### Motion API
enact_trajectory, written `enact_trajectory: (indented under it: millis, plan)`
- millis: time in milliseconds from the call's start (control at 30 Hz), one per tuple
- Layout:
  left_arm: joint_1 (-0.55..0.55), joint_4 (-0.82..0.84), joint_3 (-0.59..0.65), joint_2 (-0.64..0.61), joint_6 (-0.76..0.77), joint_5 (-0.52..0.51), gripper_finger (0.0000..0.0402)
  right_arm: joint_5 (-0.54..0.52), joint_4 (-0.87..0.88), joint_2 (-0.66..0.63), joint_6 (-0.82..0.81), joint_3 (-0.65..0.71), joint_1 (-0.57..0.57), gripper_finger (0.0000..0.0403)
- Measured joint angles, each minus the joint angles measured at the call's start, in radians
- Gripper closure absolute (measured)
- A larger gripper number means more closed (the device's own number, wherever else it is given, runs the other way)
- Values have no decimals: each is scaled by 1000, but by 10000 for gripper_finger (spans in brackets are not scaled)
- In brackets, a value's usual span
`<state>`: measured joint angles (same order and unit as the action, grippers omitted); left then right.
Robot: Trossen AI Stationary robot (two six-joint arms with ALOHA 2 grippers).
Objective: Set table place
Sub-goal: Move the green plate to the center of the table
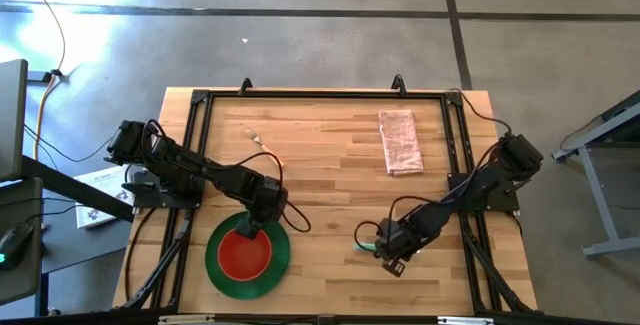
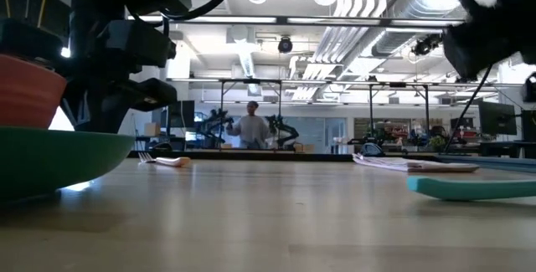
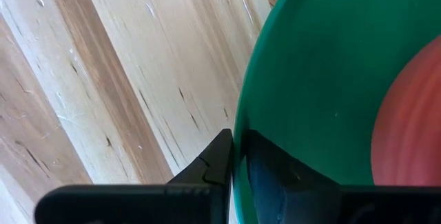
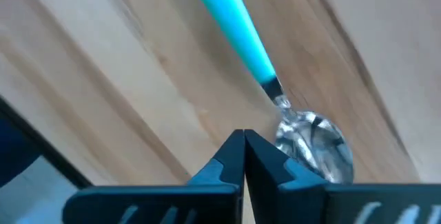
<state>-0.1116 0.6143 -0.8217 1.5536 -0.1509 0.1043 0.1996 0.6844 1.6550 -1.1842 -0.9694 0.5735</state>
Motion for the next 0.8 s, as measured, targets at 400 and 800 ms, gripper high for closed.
enact_trajectory:
  millis: [400, 800]
  plan:
    - [28, -75, -59, 0, 6, -118, 396, -197, 373, -1, 67, -253, -39, 403]
    - [254, -156, -183, 3, -23, -216, 400, -331, 552, -2, 110, -347, -85, 402]
